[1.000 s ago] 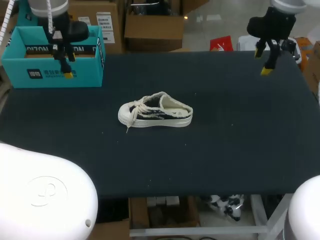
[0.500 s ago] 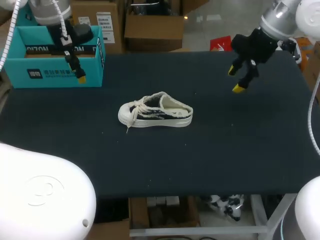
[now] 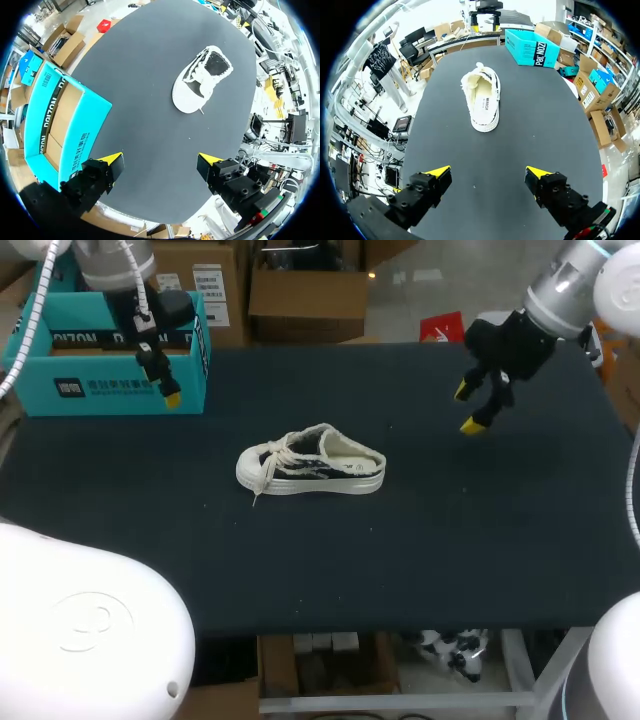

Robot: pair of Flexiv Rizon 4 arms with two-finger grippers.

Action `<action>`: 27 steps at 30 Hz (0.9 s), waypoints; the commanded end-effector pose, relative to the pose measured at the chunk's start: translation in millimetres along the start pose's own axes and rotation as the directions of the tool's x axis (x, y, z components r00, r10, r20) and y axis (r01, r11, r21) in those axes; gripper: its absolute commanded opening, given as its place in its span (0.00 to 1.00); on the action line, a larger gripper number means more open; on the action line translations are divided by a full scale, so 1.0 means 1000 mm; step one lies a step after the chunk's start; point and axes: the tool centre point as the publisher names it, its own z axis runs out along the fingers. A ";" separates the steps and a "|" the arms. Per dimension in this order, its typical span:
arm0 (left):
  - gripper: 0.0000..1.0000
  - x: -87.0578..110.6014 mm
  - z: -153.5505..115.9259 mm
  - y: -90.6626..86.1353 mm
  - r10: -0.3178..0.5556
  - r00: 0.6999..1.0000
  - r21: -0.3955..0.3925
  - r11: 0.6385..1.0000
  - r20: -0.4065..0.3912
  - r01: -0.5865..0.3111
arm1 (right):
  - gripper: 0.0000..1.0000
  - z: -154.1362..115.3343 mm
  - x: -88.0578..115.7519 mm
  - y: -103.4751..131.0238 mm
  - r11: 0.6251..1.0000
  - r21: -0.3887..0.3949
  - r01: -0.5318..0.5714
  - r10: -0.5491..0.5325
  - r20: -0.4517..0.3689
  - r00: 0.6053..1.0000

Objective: Open the shoe tongue, take the insole out of the shoe, put the insole back into the shoe, and pack the shoe into the shoebox

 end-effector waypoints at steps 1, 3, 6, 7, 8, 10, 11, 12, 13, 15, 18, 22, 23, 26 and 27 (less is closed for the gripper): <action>1.00 0.000 0.000 0.000 -0.001 1.000 -0.002 1.000 0.000 0.001 | 1.00 0.001 0.000 -0.001 1.000 -0.002 0.001 -0.001 -0.001 1.000; 1.00 0.006 0.002 -0.005 -0.067 0.998 0.009 0.998 -0.019 0.067 | 1.00 0.009 -0.003 0.000 0.998 -0.049 -0.028 0.030 0.023 0.999; 1.00 0.024 0.007 -0.013 -0.180 0.983 0.018 0.983 -0.025 0.180 | 1.00 0.031 -0.002 0.004 0.996 -0.066 -0.052 0.053 0.019 0.998; 1.00 0.030 0.011 -0.015 -0.210 0.977 0.012 0.978 -0.028 0.210 | 1.00 0.037 0.000 0.006 0.996 -0.074 -0.040 0.042 0.025 0.999; 1.00 0.035 0.014 -0.017 -0.248 0.968 0.016 0.969 -0.048 0.249 | 1.00 0.043 0.002 0.008 0.994 -0.097 -0.046 0.049 0.029 0.998; 1.00 0.041 0.018 -0.021 -0.298 0.952 0.015 0.954 -0.065 0.299 | 1.00 0.055 0.005 0.014 0.993 -0.103 -0.051 0.055 0.037 0.998; 1.00 0.042 0.020 -0.024 -0.362 0.930 0.018 0.931 -0.065 0.364 | 1.00 0.059 0.007 0.016 0.991 -0.123 -0.061 0.066 0.038 0.997; 1.00 0.046 0.023 -0.026 -0.394 0.918 0.020 0.918 -0.048 0.396 | 1.00 0.064 0.007 0.017 0.991 -0.120 -0.067 0.072 0.039 0.997; 1.00 0.049 0.025 -0.028 -0.420 0.907 0.020 0.907 -0.042 0.421 | 1.00 0.069 0.007 0.019 0.988 -0.134 -0.072 0.079 0.041 0.996; 1.00 0.056 0.028 -0.031 -0.440 0.897 0.013 0.897 -0.046 0.441 | 1.00 0.079 0.008 0.023 0.986 -0.146 -0.076 0.083 0.040 0.996; 1.00 0.069 0.032 -0.037 -0.462 0.887 0.025 0.887 0.002 0.462 | 1.00 0.094 0.011 0.033 0.982 -0.182 -0.052 0.062 0.051 0.997; 1.00 0.076 0.037 -0.047 -0.520 0.854 0.029 0.854 0.013 0.520 | 1.00 0.114 0.014 0.047 0.978 -0.207 -0.036 0.049 0.057 0.997; 1.00 0.078 0.038 -0.049 -0.552 0.834 0.042 0.834 0.020 0.551 | 1.00 0.118 0.014 0.050 0.979 -0.200 -0.038 0.051 0.060 0.997; 1.00 0.083 0.040 -0.056 -0.545 0.838 0.032 0.838 -0.022 0.545 | 1.00 0.130 0.015 0.051 0.974 -0.226 -0.024 0.040 0.064 0.997; 1.00 0.084 0.041 -0.059 -0.557 0.831 0.035 0.830 -0.018 0.557 | 1.00 0.133 0.016 0.052 0.969 -0.246 -0.021 0.039 0.070 0.997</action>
